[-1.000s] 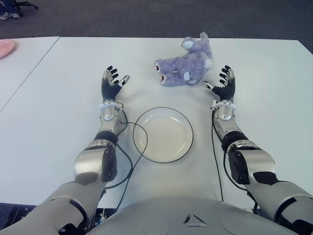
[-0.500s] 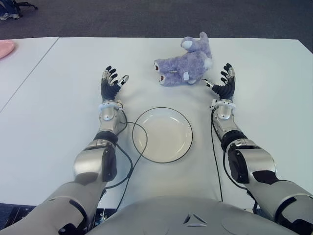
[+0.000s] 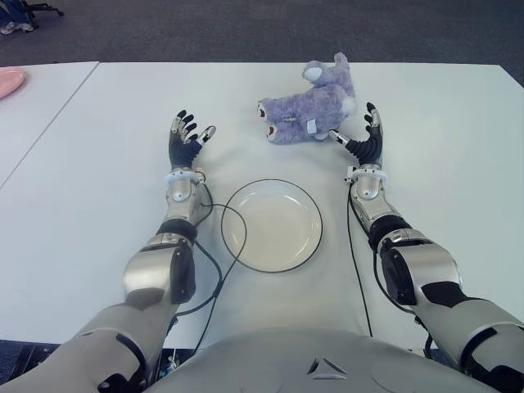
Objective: Put the doll into the plate.
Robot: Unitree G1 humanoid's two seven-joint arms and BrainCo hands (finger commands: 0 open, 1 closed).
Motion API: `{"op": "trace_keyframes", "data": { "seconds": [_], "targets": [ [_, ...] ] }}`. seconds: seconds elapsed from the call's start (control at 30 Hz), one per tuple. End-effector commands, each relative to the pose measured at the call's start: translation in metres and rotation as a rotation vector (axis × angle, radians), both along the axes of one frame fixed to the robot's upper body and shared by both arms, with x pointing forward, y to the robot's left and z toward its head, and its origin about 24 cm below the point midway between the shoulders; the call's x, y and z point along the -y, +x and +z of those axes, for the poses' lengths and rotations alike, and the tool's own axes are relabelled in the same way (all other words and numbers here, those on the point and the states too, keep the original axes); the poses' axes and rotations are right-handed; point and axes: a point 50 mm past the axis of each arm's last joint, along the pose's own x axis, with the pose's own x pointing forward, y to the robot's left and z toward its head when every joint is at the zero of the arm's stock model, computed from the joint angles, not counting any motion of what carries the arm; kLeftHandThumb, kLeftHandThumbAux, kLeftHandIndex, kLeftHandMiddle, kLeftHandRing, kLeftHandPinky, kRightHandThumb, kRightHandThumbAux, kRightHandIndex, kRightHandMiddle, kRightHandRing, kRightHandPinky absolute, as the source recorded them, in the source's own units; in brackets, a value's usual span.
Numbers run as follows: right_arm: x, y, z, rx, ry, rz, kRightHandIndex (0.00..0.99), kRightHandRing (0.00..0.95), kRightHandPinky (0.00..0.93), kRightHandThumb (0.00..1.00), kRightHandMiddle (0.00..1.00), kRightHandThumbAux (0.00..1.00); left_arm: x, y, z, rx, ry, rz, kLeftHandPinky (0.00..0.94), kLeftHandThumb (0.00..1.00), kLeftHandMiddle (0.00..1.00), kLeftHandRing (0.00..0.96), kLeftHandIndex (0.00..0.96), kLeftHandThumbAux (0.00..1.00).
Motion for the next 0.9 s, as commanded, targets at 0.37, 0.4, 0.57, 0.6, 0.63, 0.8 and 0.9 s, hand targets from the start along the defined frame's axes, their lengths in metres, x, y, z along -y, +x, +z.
{"op": "trace_keyframes", "data": {
  "seconds": [0.37,0.4,0.57,0.6,0.63,0.8,0.9],
  "targets": [
    [0.006,-0.003,-0.011,-0.088,-0.098,0.060,0.051,0.041,0.060,0.066,0.047,0.696,0.013,-0.083,-0.098,-0.479,-0.119,0.005,0.181,0.000,0.162,0.162,0.118,0.731],
    [0.007,-0.002,-0.009,-0.085,-0.100,0.062,0.050,0.040,0.060,0.066,0.046,0.694,0.013,-0.082,-0.098,-0.479,-0.118,0.005,0.181,0.000,0.162,0.162,0.119,0.733],
    [0.014,0.007,0.006,-0.062,-0.120,0.068,0.050,0.037,0.067,0.078,0.042,0.690,0.013,-0.082,-0.098,-0.479,-0.119,0.009,0.181,0.000,0.162,0.162,0.123,0.740],
    [0.015,0.008,0.008,-0.060,-0.123,0.067,0.053,0.037,0.070,0.089,0.041,0.691,0.014,-0.082,-0.098,-0.480,-0.120,0.009,0.177,0.000,0.160,0.161,0.123,0.737],
    [0.016,0.010,0.010,-0.055,-0.125,0.067,0.054,0.037,0.071,0.093,0.041,0.692,0.014,-0.082,-0.098,-0.481,-0.120,0.009,0.175,0.000,0.160,0.160,0.123,0.736],
    [0.018,0.013,0.017,-0.039,-0.130,0.068,0.066,0.036,0.077,0.130,0.039,0.699,0.014,-0.082,-0.098,-0.483,-0.118,0.009,0.174,0.000,0.157,0.157,0.121,0.723],
    [0.019,0.016,0.023,-0.017,-0.137,0.071,0.073,0.036,0.082,0.150,0.038,0.702,0.014,-0.082,-0.098,-0.483,-0.114,0.008,0.182,0.000,0.160,0.159,0.121,0.718]
  ]
}}
